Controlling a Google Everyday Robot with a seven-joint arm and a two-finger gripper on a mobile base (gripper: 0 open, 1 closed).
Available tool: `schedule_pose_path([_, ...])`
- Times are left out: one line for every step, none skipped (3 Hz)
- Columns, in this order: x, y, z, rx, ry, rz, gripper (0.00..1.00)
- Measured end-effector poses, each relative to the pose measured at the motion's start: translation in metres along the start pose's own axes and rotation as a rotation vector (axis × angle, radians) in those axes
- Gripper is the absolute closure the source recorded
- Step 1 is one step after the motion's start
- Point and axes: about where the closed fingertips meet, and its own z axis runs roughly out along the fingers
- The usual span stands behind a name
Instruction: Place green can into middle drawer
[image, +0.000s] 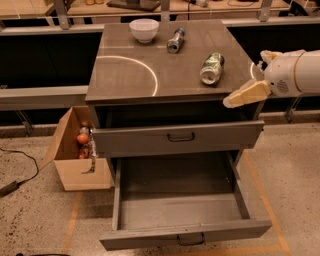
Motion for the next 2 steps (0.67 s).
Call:
schedule_pose_path([0.007,0.009,0.016,0.034,-0.058,0.111,0.0])
schedule_pose_path([0.006,0.009,0.041,0.104,-0.126,0.188,0.0])
